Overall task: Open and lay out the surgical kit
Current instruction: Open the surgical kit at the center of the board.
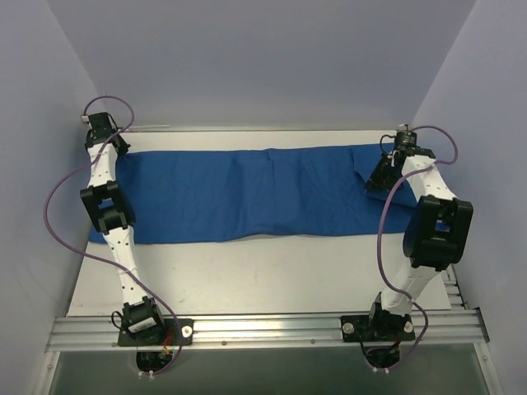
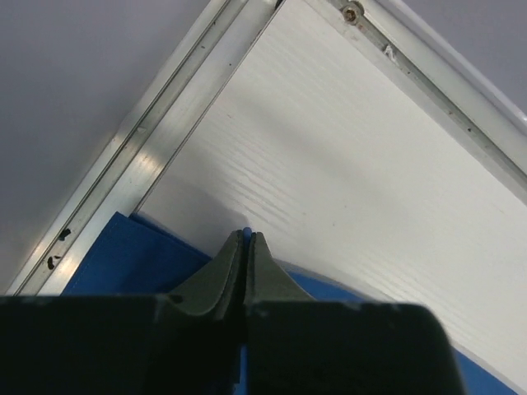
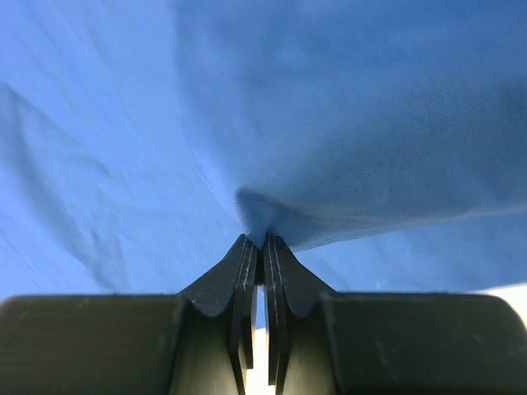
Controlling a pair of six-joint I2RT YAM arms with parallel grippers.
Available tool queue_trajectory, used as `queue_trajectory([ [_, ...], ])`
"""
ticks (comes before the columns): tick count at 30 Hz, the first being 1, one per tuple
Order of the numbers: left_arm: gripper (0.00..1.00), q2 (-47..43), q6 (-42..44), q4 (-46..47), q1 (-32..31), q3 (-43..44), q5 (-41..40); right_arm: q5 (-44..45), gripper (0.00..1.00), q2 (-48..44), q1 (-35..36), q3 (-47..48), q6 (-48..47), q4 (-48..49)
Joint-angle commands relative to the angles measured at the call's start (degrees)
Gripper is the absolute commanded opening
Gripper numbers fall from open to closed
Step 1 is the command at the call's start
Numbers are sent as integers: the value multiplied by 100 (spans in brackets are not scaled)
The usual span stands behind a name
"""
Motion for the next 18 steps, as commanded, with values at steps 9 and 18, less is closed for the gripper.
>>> queue_trajectory([
  [9, 2, -1825, -208, -215, -169, -283, 142, 360, 0, 1579, 62, 2774, 366, -794],
  [18, 2, -2291, -577, -873, -170, -415, 932, 368, 0, 1545, -535, 3390, 102, -998],
])
